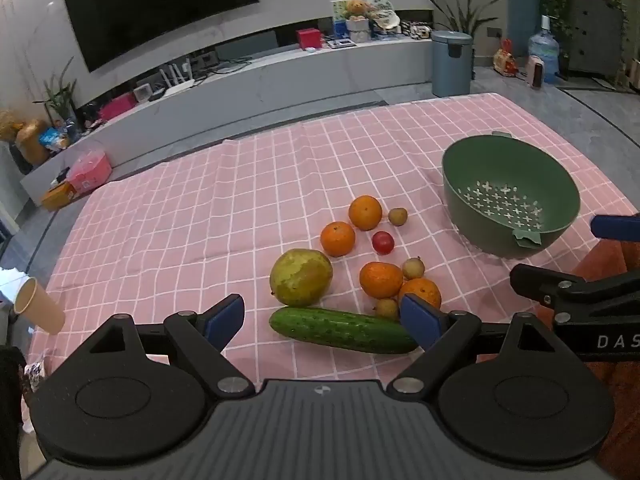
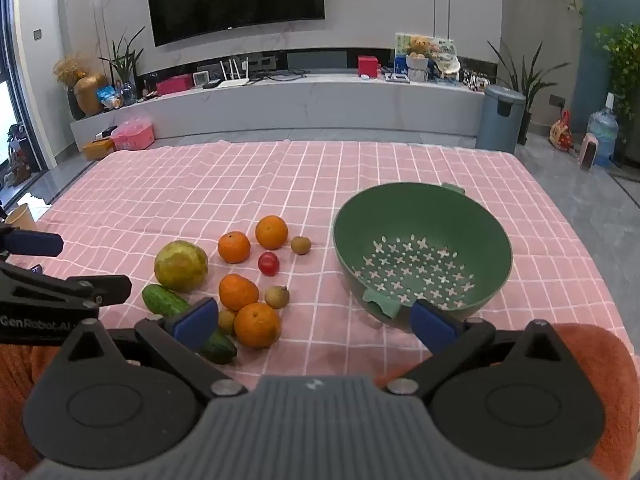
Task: Organize fruits
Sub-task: 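Grasp the yellow-green pear with the left tool while the right tool grasps an orange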
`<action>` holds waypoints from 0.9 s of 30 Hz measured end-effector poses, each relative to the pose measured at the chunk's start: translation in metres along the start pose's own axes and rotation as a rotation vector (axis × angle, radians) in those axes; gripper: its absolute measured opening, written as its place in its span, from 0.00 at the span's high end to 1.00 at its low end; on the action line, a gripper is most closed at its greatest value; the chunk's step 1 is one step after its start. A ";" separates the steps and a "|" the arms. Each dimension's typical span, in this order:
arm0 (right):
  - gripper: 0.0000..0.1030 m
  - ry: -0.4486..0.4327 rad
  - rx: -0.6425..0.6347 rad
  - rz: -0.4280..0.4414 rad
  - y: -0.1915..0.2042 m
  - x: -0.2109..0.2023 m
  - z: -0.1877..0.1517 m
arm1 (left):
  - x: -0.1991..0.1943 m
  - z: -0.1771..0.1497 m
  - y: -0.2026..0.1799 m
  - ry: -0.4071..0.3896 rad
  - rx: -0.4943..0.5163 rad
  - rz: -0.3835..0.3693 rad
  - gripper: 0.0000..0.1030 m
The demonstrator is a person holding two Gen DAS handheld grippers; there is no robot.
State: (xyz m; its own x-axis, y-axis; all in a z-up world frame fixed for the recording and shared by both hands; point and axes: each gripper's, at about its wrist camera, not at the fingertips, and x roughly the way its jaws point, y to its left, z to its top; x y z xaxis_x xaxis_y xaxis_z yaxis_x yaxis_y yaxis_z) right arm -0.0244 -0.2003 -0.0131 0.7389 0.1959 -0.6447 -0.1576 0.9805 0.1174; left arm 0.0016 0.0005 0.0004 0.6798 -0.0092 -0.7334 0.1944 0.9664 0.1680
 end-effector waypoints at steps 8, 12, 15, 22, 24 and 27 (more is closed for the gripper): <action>0.16 0.035 -0.050 0.049 0.012 0.022 0.005 | 0.011 0.016 0.003 -0.010 0.162 -0.018 0.01; 0.34 0.103 -0.038 0.092 0.017 0.043 0.004 | 0.032 0.022 0.034 0.063 0.137 -0.100 0.29; 0.43 0.147 -0.021 0.120 0.019 0.060 0.003 | 0.049 0.025 0.050 0.088 0.098 -0.134 0.31; 0.46 0.239 0.053 0.152 0.016 0.103 0.001 | 0.094 0.027 0.065 0.136 0.045 -0.228 0.20; 0.47 0.258 0.066 0.155 0.015 0.113 0.001 | 0.108 0.026 0.065 0.142 0.056 -0.219 0.20; 0.51 0.277 0.076 0.159 0.016 0.125 0.001 | 0.124 0.024 0.064 0.152 0.067 -0.212 0.16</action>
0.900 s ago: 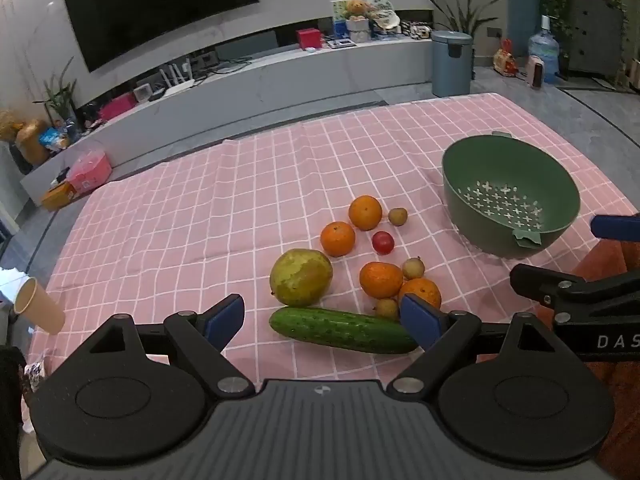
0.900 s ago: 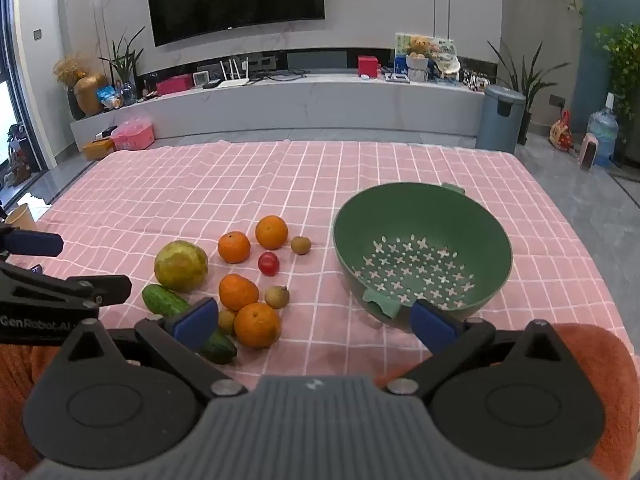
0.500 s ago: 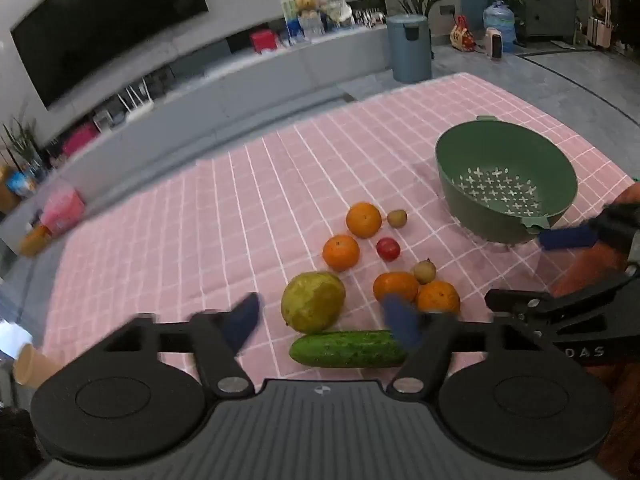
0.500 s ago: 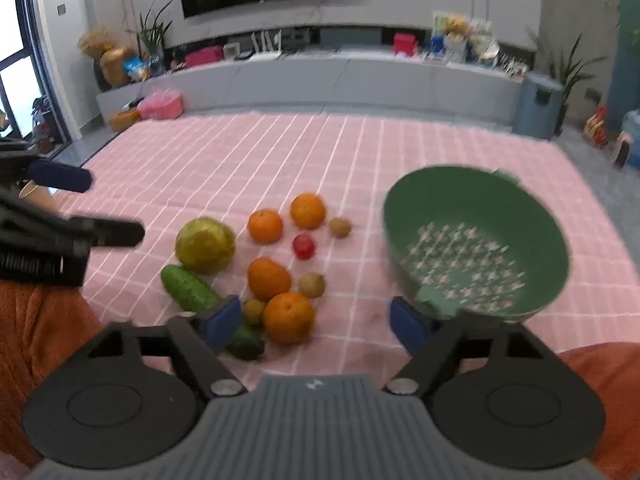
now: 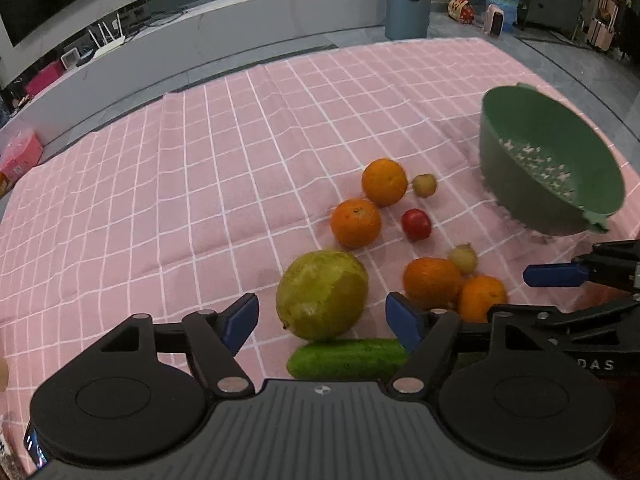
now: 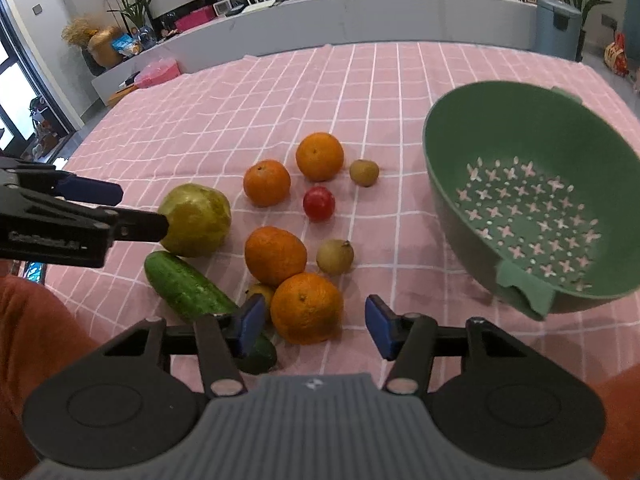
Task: Organize fruits
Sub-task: 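Grasp the yellow-green pear with the left tool while the right tool grasps an orange, then carry the pear and orange into the green colander and open both tools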
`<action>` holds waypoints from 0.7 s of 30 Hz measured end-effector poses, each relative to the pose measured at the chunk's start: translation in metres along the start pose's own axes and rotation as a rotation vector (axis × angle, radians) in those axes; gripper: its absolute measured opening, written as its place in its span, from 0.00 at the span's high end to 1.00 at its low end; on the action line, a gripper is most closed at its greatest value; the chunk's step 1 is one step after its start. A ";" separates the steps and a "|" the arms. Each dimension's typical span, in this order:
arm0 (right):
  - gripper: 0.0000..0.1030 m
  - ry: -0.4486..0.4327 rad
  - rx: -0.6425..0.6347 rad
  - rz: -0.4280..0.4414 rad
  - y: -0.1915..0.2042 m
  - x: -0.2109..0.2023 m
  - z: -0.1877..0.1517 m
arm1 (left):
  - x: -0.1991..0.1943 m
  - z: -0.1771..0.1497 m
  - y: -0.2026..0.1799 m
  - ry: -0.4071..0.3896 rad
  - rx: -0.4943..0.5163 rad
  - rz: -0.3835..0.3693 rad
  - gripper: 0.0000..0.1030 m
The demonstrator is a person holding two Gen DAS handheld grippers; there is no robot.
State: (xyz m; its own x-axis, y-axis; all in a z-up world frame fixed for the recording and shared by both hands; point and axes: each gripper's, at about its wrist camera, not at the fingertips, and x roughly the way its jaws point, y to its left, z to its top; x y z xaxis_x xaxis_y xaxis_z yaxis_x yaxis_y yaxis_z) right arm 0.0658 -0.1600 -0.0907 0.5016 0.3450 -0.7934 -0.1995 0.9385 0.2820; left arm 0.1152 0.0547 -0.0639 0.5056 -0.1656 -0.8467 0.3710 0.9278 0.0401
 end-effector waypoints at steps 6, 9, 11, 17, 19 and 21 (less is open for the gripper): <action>0.52 0.039 0.050 0.033 -0.007 0.016 0.002 | 0.023 -0.001 0.007 0.031 -0.006 0.003 0.14; 0.52 0.039 0.061 0.051 -0.008 0.021 0.003 | 0.031 0.001 0.010 0.050 -0.006 0.013 0.14; 0.52 0.043 0.068 0.061 -0.008 0.024 0.004 | 0.036 0.003 0.011 0.053 -0.012 0.004 0.14; 0.58 0.044 0.079 0.089 -0.009 0.027 0.003 | 0.044 0.006 0.016 0.061 -0.043 -0.019 0.19; 0.59 0.041 0.073 0.088 -0.009 0.027 0.002 | 0.043 0.007 0.014 0.060 -0.037 -0.029 0.26; 0.60 0.038 0.069 0.085 -0.008 0.027 0.002 | 0.042 0.008 0.010 0.056 -0.024 -0.020 0.26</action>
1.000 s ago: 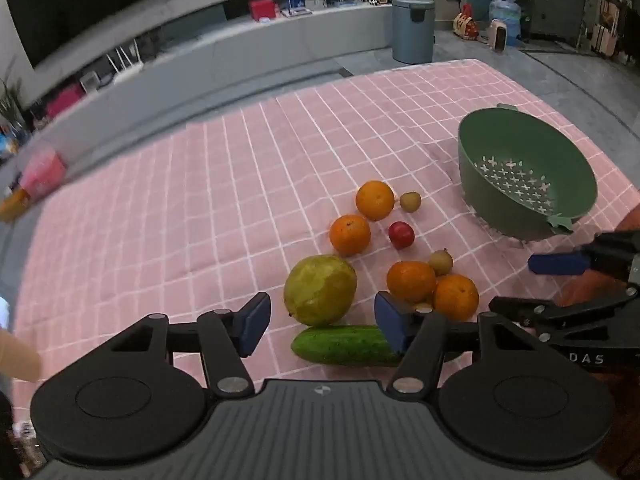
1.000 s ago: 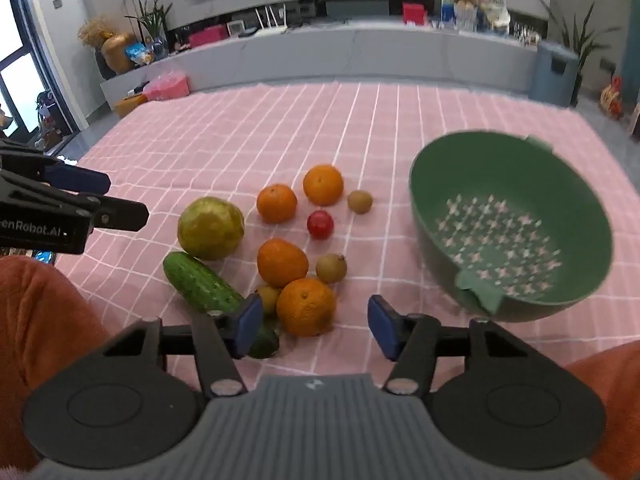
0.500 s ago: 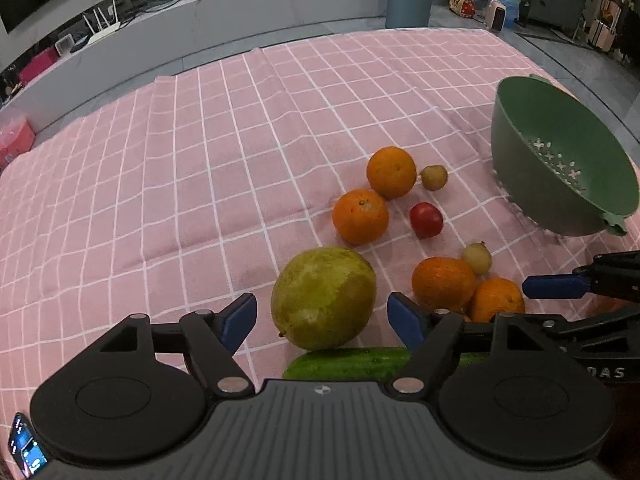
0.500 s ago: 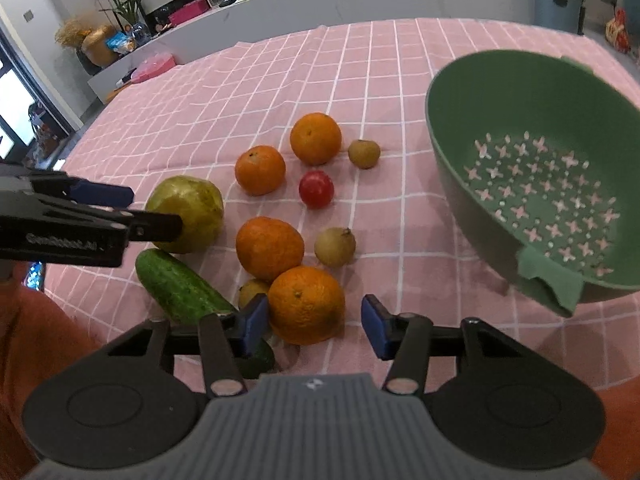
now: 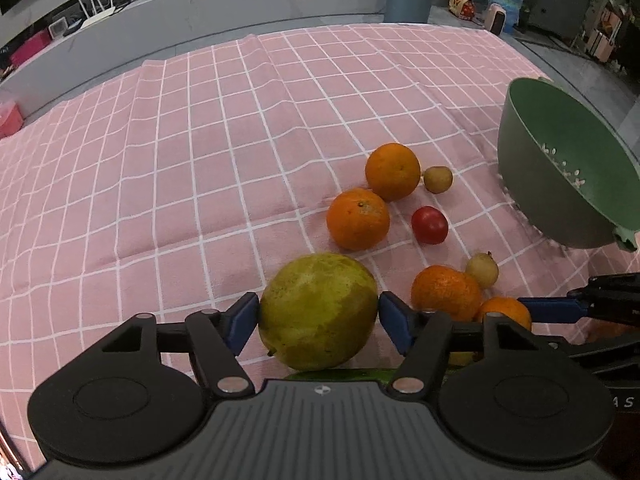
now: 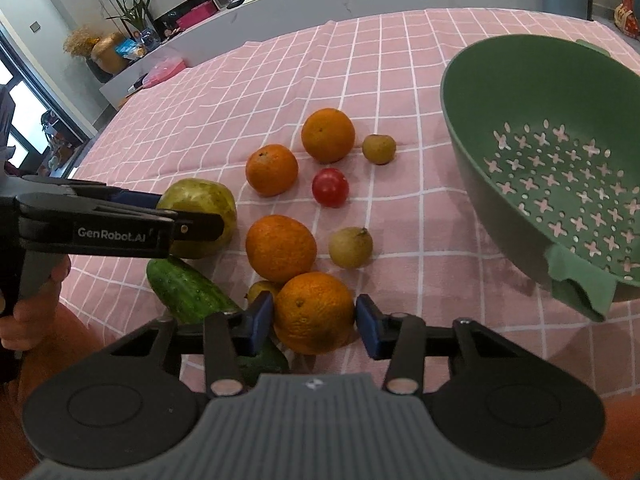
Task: Organize fruits
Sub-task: 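Carry the pear and orange into the green colander and open both tools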
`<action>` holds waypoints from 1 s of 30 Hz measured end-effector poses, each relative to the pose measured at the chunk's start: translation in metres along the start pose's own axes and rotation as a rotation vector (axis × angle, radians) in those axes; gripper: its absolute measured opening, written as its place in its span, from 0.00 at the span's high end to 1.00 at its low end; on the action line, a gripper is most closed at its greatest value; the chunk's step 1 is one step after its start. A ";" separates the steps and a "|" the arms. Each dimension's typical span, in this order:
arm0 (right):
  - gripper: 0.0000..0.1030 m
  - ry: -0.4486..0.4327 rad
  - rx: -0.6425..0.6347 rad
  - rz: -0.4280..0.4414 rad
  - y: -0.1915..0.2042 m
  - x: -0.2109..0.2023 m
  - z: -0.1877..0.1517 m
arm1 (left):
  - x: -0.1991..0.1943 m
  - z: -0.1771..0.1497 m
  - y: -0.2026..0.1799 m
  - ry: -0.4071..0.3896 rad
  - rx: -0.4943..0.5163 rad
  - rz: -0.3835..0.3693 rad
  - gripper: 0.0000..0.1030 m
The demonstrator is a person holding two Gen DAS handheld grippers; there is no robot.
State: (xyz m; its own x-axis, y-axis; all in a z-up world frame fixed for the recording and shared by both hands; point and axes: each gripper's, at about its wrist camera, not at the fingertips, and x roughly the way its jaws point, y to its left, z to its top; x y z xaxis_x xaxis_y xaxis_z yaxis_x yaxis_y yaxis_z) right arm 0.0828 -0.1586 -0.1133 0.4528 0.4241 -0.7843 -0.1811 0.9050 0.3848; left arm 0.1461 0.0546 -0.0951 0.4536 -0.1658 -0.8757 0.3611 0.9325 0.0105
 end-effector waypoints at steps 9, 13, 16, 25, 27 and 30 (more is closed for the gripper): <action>0.61 -0.057 -0.035 -0.036 0.003 -0.019 -0.003 | -0.017 -0.001 -0.002 -0.020 -0.044 0.021 0.28; 0.61 -0.086 -0.040 -0.038 0.001 -0.032 -0.001 | -0.036 0.002 -0.008 -0.052 -0.068 0.020 0.28; 0.61 -0.124 -0.066 -0.043 0.002 -0.049 0.000 | -0.052 0.007 -0.016 -0.070 -0.082 -0.003 0.28; 0.61 -0.192 -0.109 -0.122 -0.033 -0.106 0.016 | -0.072 0.042 -0.076 -0.106 -0.016 -0.090 0.28; 0.61 -0.191 -0.129 -0.155 -0.044 -0.114 0.023 | -0.066 0.051 -0.092 -0.099 0.003 -0.109 0.28; 0.61 -0.176 -0.164 -0.187 -0.060 -0.123 0.035 | -0.058 0.066 -0.114 -0.097 0.035 -0.144 0.28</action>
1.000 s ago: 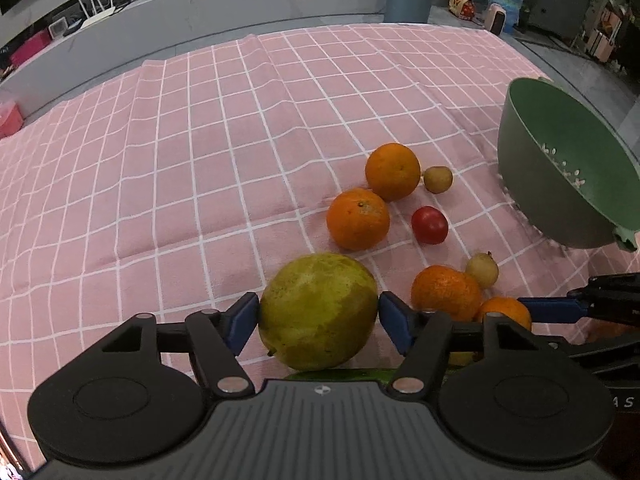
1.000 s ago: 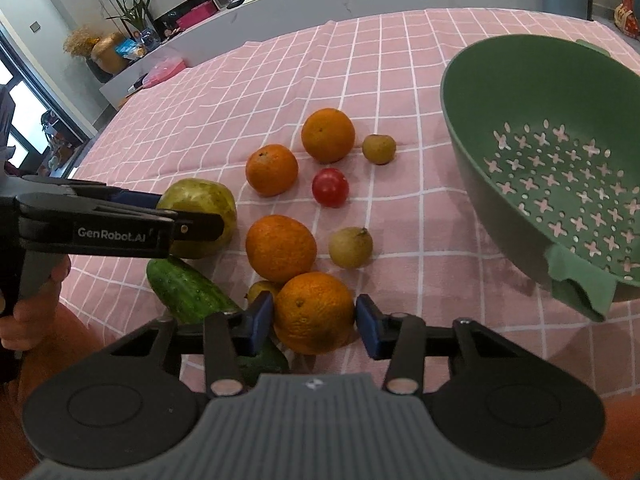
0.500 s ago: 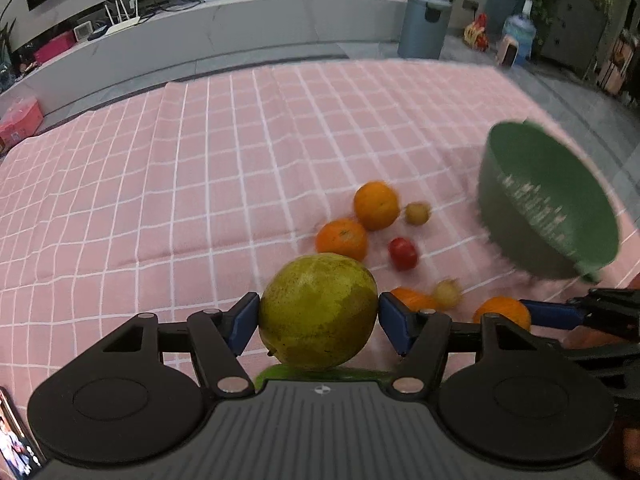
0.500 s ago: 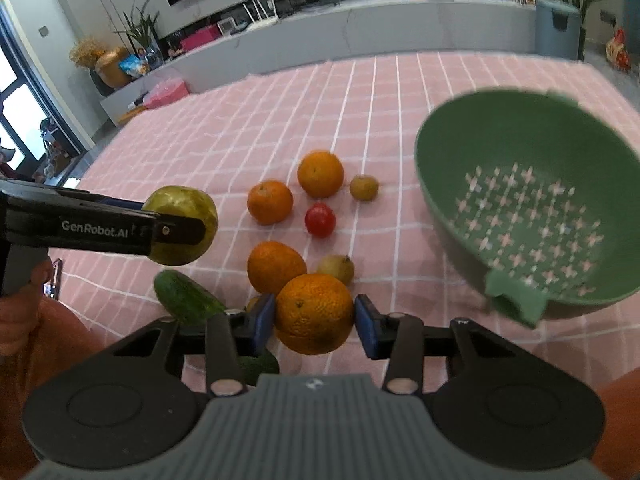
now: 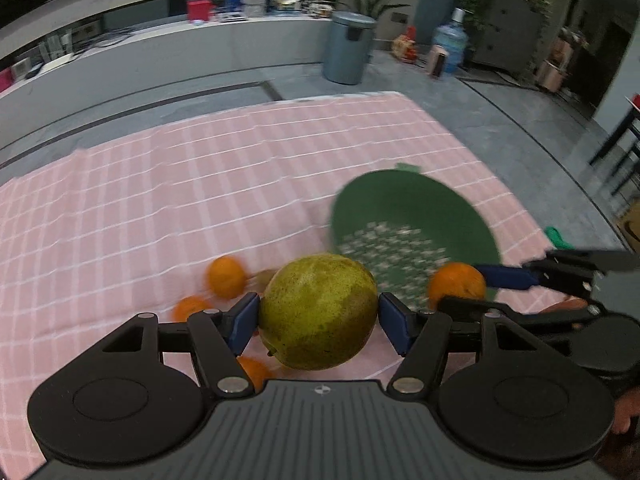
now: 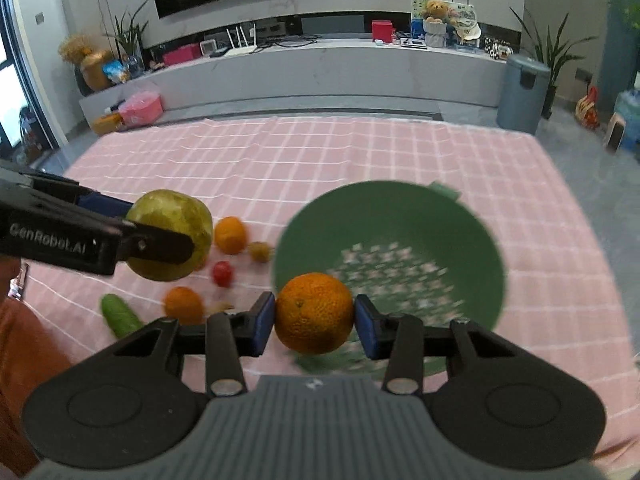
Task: Organize fruits
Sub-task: 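Carry the pear and orange into the green colander and open both tools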
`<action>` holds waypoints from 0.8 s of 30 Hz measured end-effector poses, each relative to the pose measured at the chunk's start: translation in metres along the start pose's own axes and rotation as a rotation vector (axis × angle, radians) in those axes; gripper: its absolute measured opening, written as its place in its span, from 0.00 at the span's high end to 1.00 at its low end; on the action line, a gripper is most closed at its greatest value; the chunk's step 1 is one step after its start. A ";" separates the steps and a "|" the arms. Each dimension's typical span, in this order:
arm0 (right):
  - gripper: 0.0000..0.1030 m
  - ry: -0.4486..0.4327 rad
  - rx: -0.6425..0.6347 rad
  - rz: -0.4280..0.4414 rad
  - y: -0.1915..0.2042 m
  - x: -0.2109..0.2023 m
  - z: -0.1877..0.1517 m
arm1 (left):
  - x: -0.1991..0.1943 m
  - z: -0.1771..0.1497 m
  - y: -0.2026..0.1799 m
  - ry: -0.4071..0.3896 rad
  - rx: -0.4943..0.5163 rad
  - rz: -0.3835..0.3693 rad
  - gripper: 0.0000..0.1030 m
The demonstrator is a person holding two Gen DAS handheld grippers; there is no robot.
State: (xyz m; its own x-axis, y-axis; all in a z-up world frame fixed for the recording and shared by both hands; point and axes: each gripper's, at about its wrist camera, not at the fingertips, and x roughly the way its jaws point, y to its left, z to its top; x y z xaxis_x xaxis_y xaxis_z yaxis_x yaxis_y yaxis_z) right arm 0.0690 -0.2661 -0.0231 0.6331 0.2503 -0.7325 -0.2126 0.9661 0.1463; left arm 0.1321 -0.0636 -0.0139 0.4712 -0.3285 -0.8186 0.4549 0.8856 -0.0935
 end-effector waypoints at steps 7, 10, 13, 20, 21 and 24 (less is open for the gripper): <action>0.61 0.117 -0.143 -0.019 -0.033 0.024 0.024 | 0.041 0.030 -0.032 0.045 0.017 -0.106 0.28; 0.61 0.188 -0.184 -0.009 -0.043 0.042 0.027 | 0.059 0.039 -0.042 0.067 0.033 -0.123 0.28; 0.61 0.253 -0.215 0.018 -0.051 0.058 0.028 | 0.076 0.045 -0.052 0.096 0.049 -0.129 0.28; 0.61 0.357 -0.297 0.034 -0.056 0.088 0.029 | 0.112 0.044 -0.059 0.178 0.082 -0.139 0.28; 0.61 0.371 -0.308 0.038 -0.058 0.092 0.028 | 0.116 0.043 -0.060 0.187 0.085 -0.140 0.28; 0.61 0.402 -0.323 0.060 -0.061 0.104 0.025 | 0.123 0.042 -0.062 0.202 0.097 -0.139 0.28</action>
State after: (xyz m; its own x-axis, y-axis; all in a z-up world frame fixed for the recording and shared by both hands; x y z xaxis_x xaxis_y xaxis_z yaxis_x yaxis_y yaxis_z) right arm 0.1667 -0.2972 -0.0913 0.2903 0.1993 -0.9359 -0.4986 0.8663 0.0299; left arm 0.1933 -0.1728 -0.0850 0.2430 -0.3643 -0.8990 0.5794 0.7978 -0.1667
